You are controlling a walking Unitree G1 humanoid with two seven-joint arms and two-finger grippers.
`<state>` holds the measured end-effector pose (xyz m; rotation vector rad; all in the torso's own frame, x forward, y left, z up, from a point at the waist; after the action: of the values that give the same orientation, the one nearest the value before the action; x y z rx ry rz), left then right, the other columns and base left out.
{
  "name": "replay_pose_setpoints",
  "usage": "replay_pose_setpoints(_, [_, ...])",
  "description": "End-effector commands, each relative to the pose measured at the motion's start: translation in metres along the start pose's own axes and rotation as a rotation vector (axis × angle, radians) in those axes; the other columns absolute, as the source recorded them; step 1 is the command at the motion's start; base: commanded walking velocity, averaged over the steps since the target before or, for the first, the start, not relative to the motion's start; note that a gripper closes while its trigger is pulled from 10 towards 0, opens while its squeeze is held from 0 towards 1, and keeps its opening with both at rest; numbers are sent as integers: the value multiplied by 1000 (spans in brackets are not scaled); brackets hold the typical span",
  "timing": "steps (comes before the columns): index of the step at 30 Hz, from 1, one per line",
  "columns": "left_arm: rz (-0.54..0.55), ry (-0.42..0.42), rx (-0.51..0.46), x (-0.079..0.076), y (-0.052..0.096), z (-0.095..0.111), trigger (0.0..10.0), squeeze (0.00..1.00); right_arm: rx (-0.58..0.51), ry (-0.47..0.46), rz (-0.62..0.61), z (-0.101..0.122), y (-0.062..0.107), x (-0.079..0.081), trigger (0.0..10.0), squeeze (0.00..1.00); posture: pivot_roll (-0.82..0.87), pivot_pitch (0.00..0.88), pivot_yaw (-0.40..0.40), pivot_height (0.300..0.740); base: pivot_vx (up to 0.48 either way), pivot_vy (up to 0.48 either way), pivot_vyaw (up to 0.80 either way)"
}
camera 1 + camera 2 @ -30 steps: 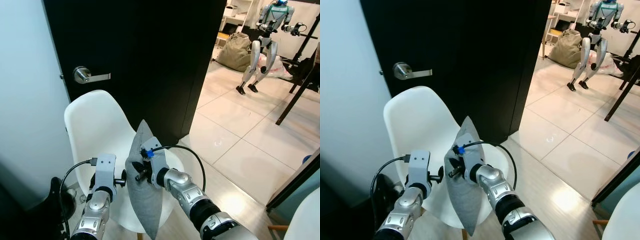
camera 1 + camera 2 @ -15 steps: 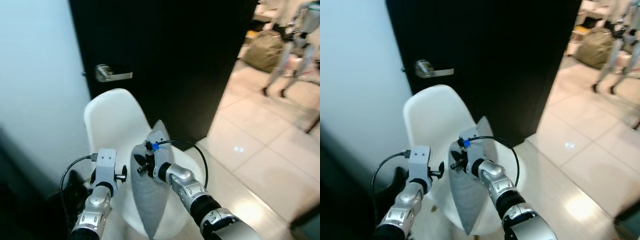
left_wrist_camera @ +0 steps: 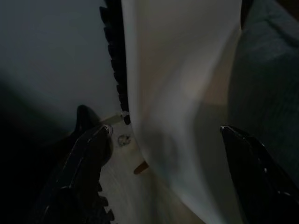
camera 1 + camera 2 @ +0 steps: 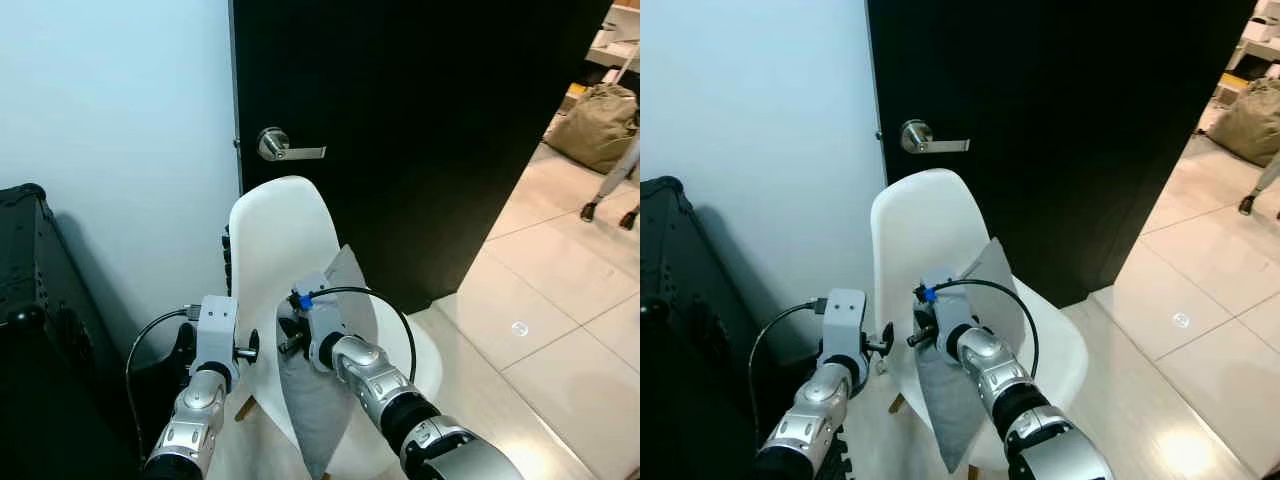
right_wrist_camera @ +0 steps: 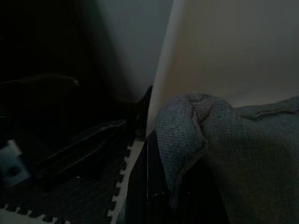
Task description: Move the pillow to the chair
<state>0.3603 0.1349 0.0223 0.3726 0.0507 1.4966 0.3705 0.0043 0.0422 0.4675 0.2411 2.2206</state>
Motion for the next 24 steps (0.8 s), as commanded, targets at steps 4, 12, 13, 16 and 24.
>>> replay_pose_setpoints(4, [-11, 26, 8, -5, -1, 1, 10000, 0, -44, 25, 19, 12, -3, 5, 10000, 0, 56, 0, -63, 740, 0, -120, 775])
replay_pose_setpoints(12, [-18, 18, 14, -5, -2, 0, 10000, 0, -38, 71, 8, 13, -4, 6, 10000, 0, 58, 0, -61, 740, 0, 0, 775])
replay_pose_setpoints(13, [-18, 19, 14, -5, -2, 1, 10000, 0, -37, 77, 4, 13, -4, 6, 10000, 0, 58, 0, -63, 740, 0, 0, 775])
replay_pose_setpoints(16, [-17, 22, 13, -5, -3, 1, 10000, 0, -34, 82, -1, 12, -4, 5, 10000, 0, 57, 0, -63, 740, 0, 0, 775])
replay_pose_setpoints(24, [-12, 30, 13, -6, -4, 3, 10000, 0, -34, 72, -22, 11, -3, 1, 10000, 0, 55, 0, -63, 740, 0, 0, 775])
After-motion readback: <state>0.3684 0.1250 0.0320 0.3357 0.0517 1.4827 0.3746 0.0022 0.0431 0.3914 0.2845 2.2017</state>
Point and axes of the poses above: a point about 5 cm out from each wrist's last joint towards the gripper, its own y axis pointing back from the gripper into the wrist, its own z axis along the axis of the wrist's last joint, x = y × z, the point moved 6 cm from there along -y, pointing out of the wrist towards the gripper, and after that the axes turned 10 degrees about -y, right-handed, at the moved point
